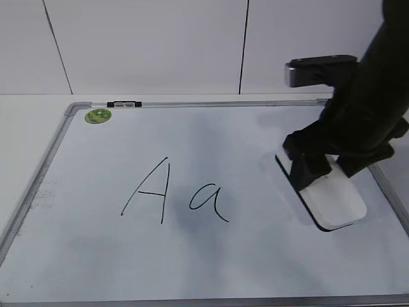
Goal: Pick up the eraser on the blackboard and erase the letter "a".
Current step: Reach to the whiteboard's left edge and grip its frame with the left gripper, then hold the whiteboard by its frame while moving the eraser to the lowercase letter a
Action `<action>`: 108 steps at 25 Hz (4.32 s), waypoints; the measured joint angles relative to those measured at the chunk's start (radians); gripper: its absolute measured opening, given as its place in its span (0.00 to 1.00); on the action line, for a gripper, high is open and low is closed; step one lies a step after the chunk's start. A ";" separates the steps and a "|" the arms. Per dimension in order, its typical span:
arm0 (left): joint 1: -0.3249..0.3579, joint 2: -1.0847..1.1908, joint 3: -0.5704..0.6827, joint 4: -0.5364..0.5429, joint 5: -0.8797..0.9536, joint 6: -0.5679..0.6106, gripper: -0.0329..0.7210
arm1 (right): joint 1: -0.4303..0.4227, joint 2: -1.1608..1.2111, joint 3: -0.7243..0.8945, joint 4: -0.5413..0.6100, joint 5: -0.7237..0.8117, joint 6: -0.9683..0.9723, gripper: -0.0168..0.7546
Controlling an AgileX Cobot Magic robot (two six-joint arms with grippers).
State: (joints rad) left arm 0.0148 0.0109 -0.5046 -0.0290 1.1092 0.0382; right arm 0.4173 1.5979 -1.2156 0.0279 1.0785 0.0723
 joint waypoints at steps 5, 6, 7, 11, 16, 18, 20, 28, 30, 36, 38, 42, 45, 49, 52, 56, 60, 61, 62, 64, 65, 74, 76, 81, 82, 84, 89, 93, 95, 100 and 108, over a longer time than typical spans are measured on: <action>0.000 0.000 0.000 0.000 0.000 0.000 0.36 | 0.107 0.080 -0.039 -0.015 0.024 0.000 0.72; 0.000 0.000 0.000 0.000 0.000 0.000 0.36 | 0.122 0.095 -0.041 -0.021 0.028 0.000 0.72; 0.000 0.000 0.000 0.000 0.000 0.000 0.36 | 0.139 0.107 -0.043 -0.028 0.035 0.000 0.72; 0.000 0.000 0.000 0.000 0.000 0.000 0.36 | 0.180 0.139 -0.045 -0.028 0.046 -0.001 0.72; -0.002 0.000 0.000 -0.011 0.000 0.000 0.36 | 0.195 0.156 -0.048 -0.044 0.046 -0.001 0.72; -0.002 0.017 0.000 -0.011 -0.001 0.000 0.36 | 0.195 0.156 -0.048 -0.050 0.050 -0.002 0.72; -0.002 0.066 -0.005 -0.011 -0.007 0.000 0.36 | 0.195 0.156 -0.048 -0.052 0.052 -0.002 0.72; -0.002 0.459 -0.123 -0.049 -0.156 0.000 0.36 | 0.195 0.156 -0.048 -0.054 0.054 -0.002 0.72; -0.002 0.574 -0.170 -0.077 -0.170 0.000 0.36 | 0.195 0.156 -0.048 -0.056 0.054 -0.002 0.72; -0.002 0.926 -0.329 -0.142 -0.172 0.000 0.36 | 0.195 0.156 -0.048 -0.056 0.051 -0.002 0.72; -0.002 1.034 -0.378 -0.147 -0.170 0.000 0.36 | 0.195 0.156 -0.048 -0.056 0.048 -0.002 0.72; -0.002 1.233 -0.472 -0.149 -0.163 0.000 0.36 | 0.195 0.156 -0.048 -0.056 0.035 -0.002 0.72; -0.002 1.358 -0.524 -0.149 -0.163 0.002 0.36 | 0.195 0.156 -0.048 -0.056 0.034 -0.002 0.72; -0.002 1.497 -0.574 -0.152 -0.163 0.021 0.36 | 0.195 0.156 -0.048 -0.056 0.028 -0.002 0.72; -0.002 1.580 -0.597 -0.175 -0.175 0.045 0.36 | 0.195 0.156 -0.048 -0.056 0.018 -0.002 0.72; -0.002 1.682 -0.615 -0.196 -0.190 0.066 0.36 | 0.195 0.156 -0.048 -0.058 0.012 -0.002 0.72; -0.002 1.771 -0.645 -0.244 -0.191 0.105 0.36 | 0.195 0.156 -0.048 -0.064 0.012 -0.002 0.72; -0.002 1.788 -0.655 -0.252 -0.191 0.112 0.36 | 0.195 0.156 -0.048 -0.064 0.012 -0.002 0.72; -0.002 1.801 -0.662 -0.255 -0.191 0.116 0.36 | 0.195 0.156 -0.048 -0.064 0.012 -0.002 0.72; -0.002 1.822 -0.679 -0.261 -0.191 0.120 0.36 | 0.195 0.156 -0.048 -0.066 0.012 -0.002 0.72; -0.002 1.831 -0.685 -0.262 -0.191 0.120 0.36 | 0.195 0.156 -0.048 -0.066 0.012 -0.002 0.72; -0.002 1.899 -0.698 -0.266 -0.195 0.120 0.35 | 0.195 0.156 -0.048 -0.071 0.012 -0.002 0.72; -0.002 1.901 -0.698 -0.266 -0.198 0.120 0.35 | 0.195 0.156 -0.048 -0.072 0.012 -0.005 0.72; -0.002 1.920 -0.701 -0.266 -0.214 0.121 0.35 | 0.195 0.156 -0.048 -0.074 0.012 -0.005 0.72; -0.002 1.929 -0.701 -0.266 -0.214 0.121 0.35 | 0.195 0.156 -0.048 -0.074 0.012 -0.005 0.72; -0.002 1.931 -0.703 -0.266 -0.214 0.121 0.35 | 0.195 0.156 -0.048 -0.078 0.012 -0.005 0.72; -0.002 1.933 -0.703 -0.270 -0.214 0.122 0.30 | 0.195 0.156 -0.048 -0.078 0.012 -0.005 0.72; -0.002 1.933 -0.704 -0.281 -0.208 0.123 0.11 | 0.195 0.156 -0.048 -0.079 0.012 -0.006 0.72; -0.002 1.933 -0.707 -0.286 -0.205 0.123 0.07 | 0.195 0.156 -0.050 -0.079 0.012 -0.006 0.72; -0.002 1.933 -0.707 -0.286 -0.205 0.122 0.07 | 0.195 0.197 -0.120 -0.083 0.031 -0.006 0.72; -0.002 1.933 -0.709 -0.286 -0.202 0.122 0.07 | 0.195 0.391 -0.377 -0.101 0.128 -0.006 0.72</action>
State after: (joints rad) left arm 0.0126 1.9439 -1.2134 -0.3149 0.9067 0.1598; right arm 0.6126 1.9893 -1.5923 -0.0730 1.2068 0.0659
